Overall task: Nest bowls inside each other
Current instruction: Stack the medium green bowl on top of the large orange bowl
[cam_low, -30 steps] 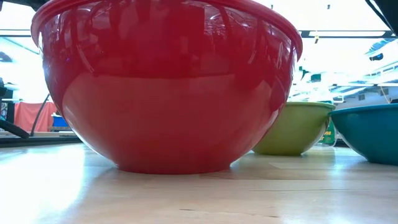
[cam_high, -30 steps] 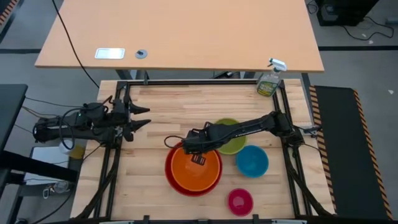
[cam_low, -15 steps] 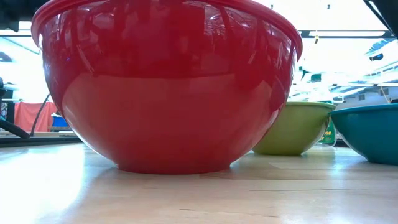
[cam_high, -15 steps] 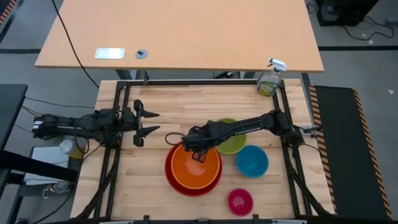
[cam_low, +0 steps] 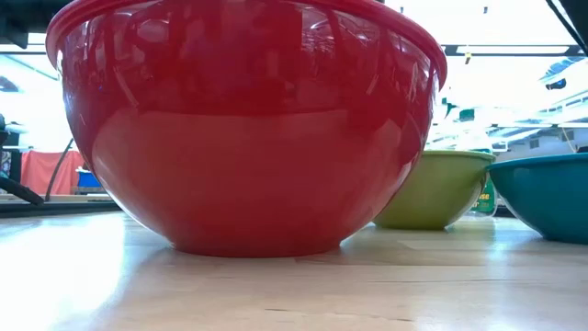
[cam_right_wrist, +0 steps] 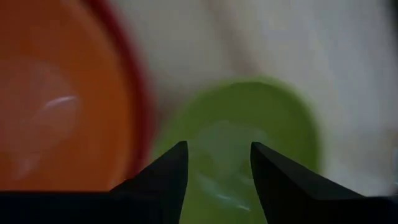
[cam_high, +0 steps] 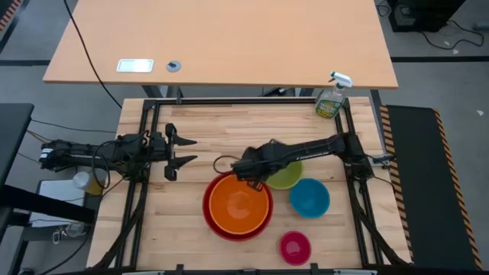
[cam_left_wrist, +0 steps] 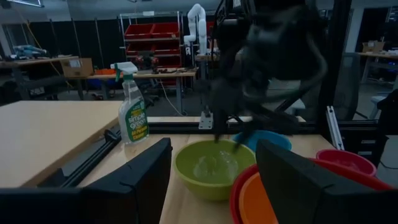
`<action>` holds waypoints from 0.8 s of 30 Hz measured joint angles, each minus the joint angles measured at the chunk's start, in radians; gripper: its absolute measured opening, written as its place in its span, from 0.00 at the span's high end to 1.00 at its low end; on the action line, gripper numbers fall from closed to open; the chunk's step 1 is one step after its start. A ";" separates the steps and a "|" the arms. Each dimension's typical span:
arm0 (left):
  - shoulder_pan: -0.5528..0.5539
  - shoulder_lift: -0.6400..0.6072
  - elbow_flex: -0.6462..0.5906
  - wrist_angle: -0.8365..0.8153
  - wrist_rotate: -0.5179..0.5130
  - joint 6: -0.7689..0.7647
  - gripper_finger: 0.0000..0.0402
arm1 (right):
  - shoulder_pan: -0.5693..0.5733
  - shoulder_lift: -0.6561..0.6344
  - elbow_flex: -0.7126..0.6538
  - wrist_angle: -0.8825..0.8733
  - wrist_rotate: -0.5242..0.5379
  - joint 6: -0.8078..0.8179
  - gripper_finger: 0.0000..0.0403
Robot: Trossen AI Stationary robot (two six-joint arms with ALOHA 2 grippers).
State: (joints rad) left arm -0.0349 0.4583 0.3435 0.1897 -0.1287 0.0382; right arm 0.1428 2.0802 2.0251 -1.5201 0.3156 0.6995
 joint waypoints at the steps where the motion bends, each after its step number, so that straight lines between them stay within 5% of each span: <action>1: 0.000 0.000 0.000 -0.001 0.000 -0.001 0.41 | -0.006 -0.012 0.000 -0.025 0.026 0.018 0.55; 8: 0.000 -0.001 0.000 -0.027 0.000 -0.002 0.41 | -0.040 -0.138 -0.125 -0.033 0.016 0.028 0.55; 13: 0.000 0.000 0.000 -0.054 -0.001 -0.002 0.41 | -0.022 -0.265 -0.338 -0.027 -0.039 -0.014 0.55; 24: 0.000 0.000 0.000 -0.030 -0.003 -0.038 0.41 | -0.112 -0.637 -0.865 0.235 -0.140 0.237 0.55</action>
State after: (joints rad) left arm -0.0349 0.4580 0.3435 0.1600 -0.1318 0.0006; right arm 0.0312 1.4428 1.1601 -1.2847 0.1759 0.9366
